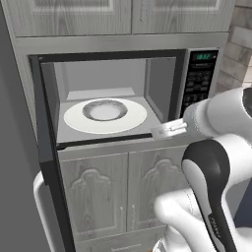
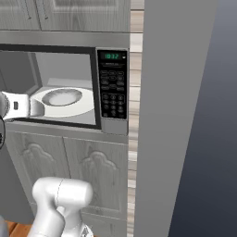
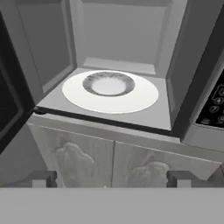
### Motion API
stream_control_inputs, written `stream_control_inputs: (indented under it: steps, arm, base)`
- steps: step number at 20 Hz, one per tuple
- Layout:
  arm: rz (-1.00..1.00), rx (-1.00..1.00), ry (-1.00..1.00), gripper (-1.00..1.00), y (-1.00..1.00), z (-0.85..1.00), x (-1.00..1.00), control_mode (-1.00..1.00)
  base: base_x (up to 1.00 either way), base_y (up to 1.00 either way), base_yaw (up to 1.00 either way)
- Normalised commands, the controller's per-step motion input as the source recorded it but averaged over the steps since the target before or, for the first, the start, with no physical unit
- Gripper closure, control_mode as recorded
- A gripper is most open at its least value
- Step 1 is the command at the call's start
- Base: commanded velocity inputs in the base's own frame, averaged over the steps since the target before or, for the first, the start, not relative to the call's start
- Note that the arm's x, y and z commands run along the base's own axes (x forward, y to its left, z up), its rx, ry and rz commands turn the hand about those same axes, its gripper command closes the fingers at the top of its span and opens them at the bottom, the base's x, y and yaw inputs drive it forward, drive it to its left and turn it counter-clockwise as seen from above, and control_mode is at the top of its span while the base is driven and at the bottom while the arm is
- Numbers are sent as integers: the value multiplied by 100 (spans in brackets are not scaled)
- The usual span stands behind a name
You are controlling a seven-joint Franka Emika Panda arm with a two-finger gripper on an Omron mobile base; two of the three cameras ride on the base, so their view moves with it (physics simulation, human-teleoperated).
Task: Pick the hotdog bun from the counter and place it in the microwave. Then turn on the microwave.
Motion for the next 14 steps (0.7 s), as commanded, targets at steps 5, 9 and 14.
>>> stream_control_inputs:
  steps: [5, 9, 14]
  arm:
    - [-10, 7, 3, -100, -40, -7, 3, -100]
    - [-10, 9, 3, -100, -32, 0, 0, -100]
    - [-9, 7, 0, -100, -22, 0, 0, -100]
  base:
    - [0, 0, 0]
    - [0, 0, 0]
    - [0, 0, 0]
